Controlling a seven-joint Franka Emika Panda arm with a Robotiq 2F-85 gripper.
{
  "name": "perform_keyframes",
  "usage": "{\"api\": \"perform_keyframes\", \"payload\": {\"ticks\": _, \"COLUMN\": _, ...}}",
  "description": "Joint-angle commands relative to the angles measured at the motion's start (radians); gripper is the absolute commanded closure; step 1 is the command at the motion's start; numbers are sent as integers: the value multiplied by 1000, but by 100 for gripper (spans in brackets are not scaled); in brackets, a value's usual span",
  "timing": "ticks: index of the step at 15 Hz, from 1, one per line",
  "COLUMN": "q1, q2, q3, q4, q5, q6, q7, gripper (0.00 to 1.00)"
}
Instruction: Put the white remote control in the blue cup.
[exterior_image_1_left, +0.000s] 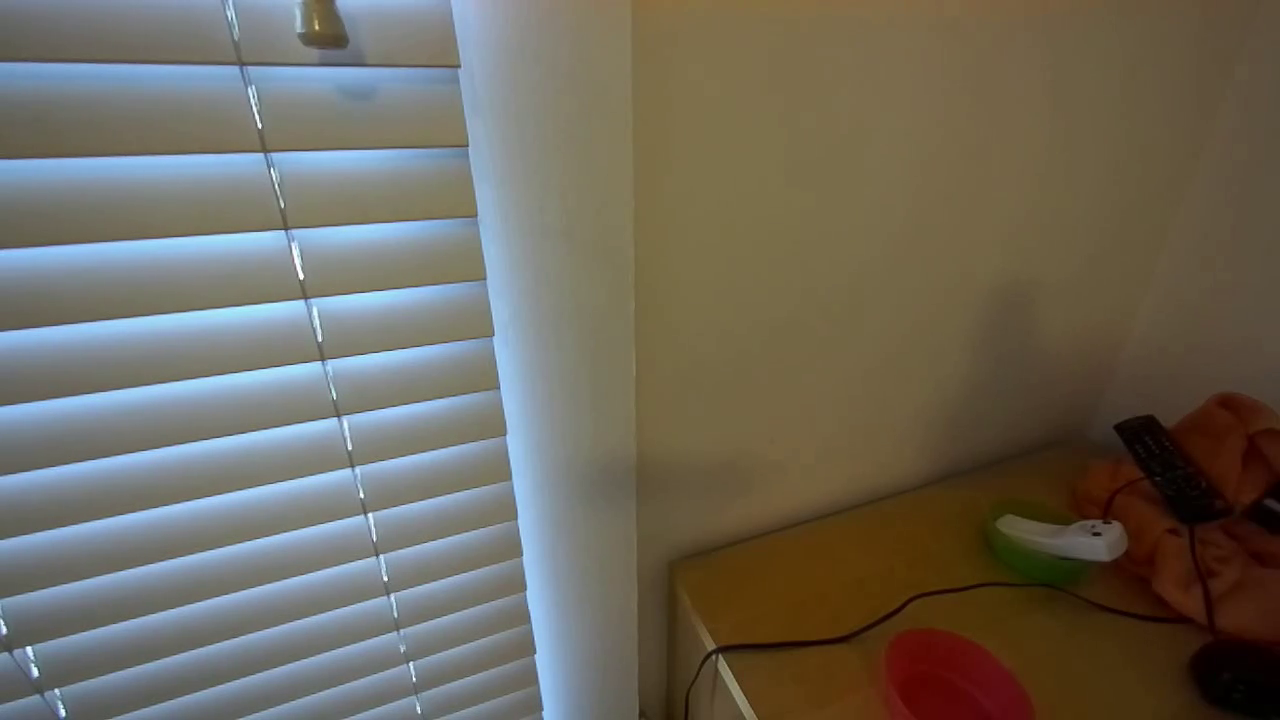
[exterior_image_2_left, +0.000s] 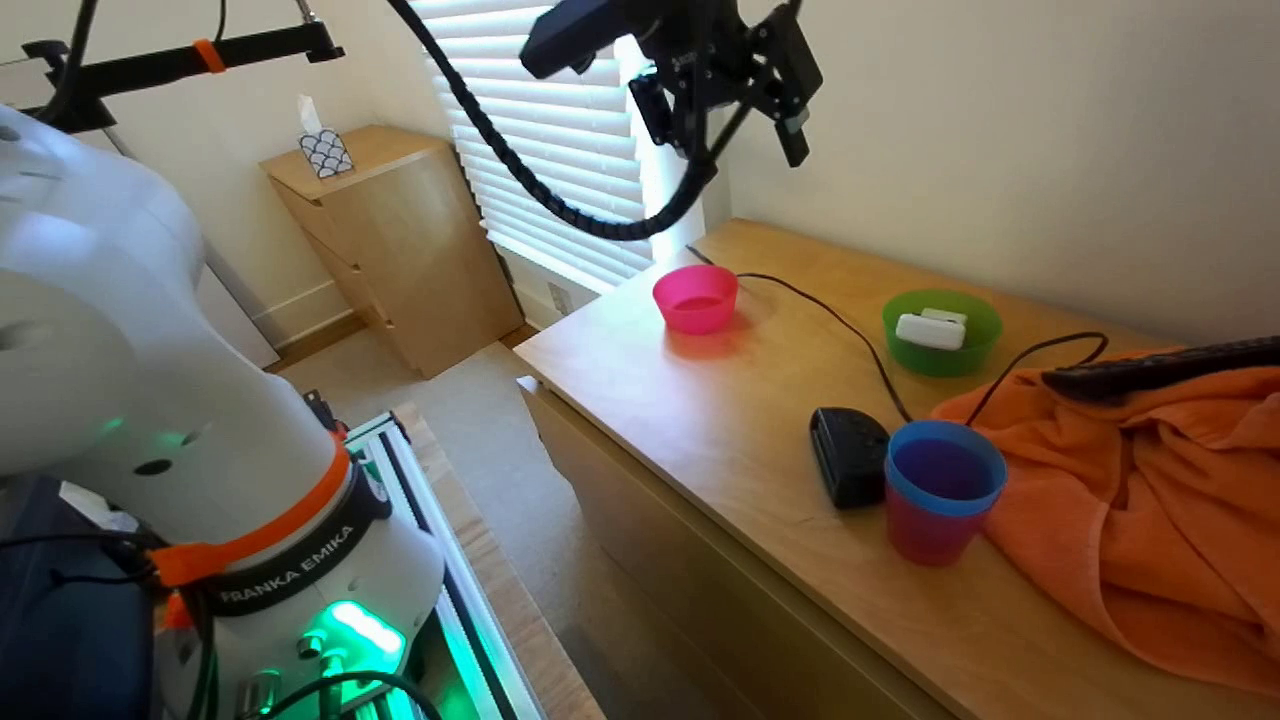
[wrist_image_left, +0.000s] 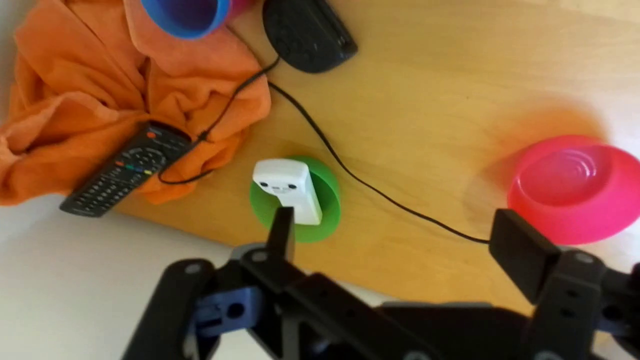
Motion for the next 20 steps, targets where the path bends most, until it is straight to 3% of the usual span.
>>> {"api": "perform_keyframes", "payload": {"ticks": 1, "q1": 25, "q2": 257, "q3": 1, "q4": 114, "q5": -6, "q6": 130, "q7": -32, "gripper": 0}}
{"api": "perform_keyframes", "payload": {"ticks": 4, "q1": -5, "q2": 444, "q3": 9, "q4": 264, "q5": -24, "q6": 95, "q7": 16, "gripper": 0}}
{"api": "perform_keyframes", "payload": {"ticks": 5, "q1": 20, "q2": 308, "q3": 0, "q4": 149, "q5": 0, "q6": 124, "q7": -13, "gripper": 0}}
{"api": "perform_keyframes", "payload": {"ticks": 7, "q1": 19, "q2": 368, "q3": -3, "q4": 191, "q5": 0, "q6": 126, "q7": -13, "gripper": 0}}
{"api": "perform_keyframes", "payload": {"ticks": 17, "q1": 21, "q2": 333, "q3": -2, "q4": 176, "q5": 1, "q6": 126, "q7": -13, "gripper": 0}}
{"api": "perform_keyframes", "payload": {"ticks": 20, "q1": 5, "q2": 368, "q3": -56, "q4": 173, "q5": 44, "q6": 172, "q7": -84, "gripper": 0}}
